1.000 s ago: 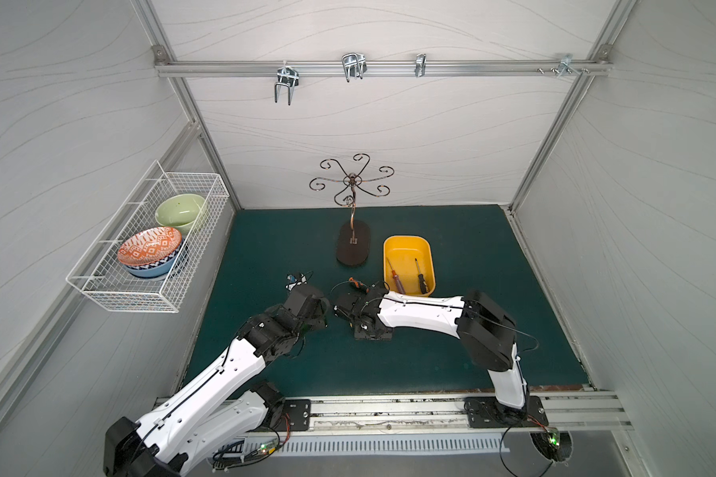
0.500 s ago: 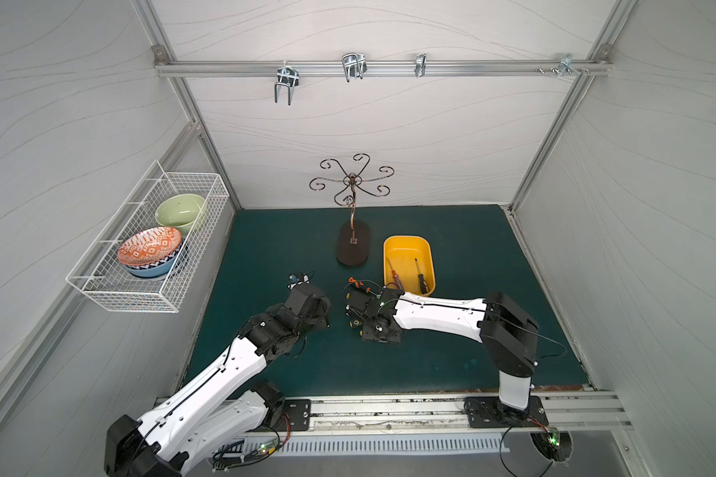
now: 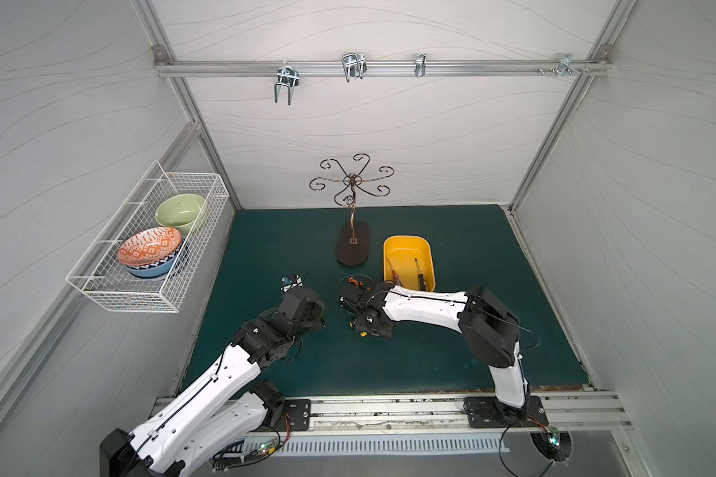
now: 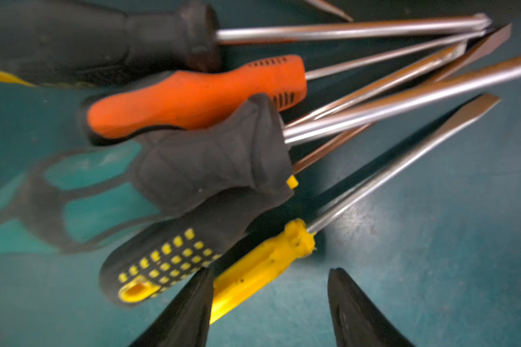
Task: Put the screwdriver on the desktop into the storage box
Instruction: Pick up the screwdriver from the center of the board.
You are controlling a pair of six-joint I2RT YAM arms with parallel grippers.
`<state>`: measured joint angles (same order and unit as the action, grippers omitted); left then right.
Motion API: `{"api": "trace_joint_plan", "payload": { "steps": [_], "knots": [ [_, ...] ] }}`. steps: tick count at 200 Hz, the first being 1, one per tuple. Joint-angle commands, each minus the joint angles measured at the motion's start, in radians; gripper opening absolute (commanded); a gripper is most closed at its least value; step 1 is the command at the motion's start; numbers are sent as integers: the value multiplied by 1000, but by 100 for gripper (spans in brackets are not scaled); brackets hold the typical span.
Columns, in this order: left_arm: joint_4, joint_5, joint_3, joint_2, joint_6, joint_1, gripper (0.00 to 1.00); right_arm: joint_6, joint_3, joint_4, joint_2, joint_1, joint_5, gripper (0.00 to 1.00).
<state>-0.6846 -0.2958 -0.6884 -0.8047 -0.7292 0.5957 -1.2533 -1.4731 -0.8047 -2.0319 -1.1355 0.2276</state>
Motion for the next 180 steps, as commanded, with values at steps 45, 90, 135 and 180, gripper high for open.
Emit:
{"api": "trace_joint_plan", "payload": {
  "steps": [45,90,135,180],
  "knots": [
    [19,-9,-8,7,-3,-10,55,-15,36,-79,27,-11,4,59],
    [25,3,-9,-2,-2,-10,55,-28,163,-57,117,-6,-28,48],
    [25,11,-9,-7,-3,-10,55,-20,213,-45,135,20,-40,37],
    [27,18,-15,-24,2,-9,55,-18,241,-24,136,25,-55,26]
  ]
}}
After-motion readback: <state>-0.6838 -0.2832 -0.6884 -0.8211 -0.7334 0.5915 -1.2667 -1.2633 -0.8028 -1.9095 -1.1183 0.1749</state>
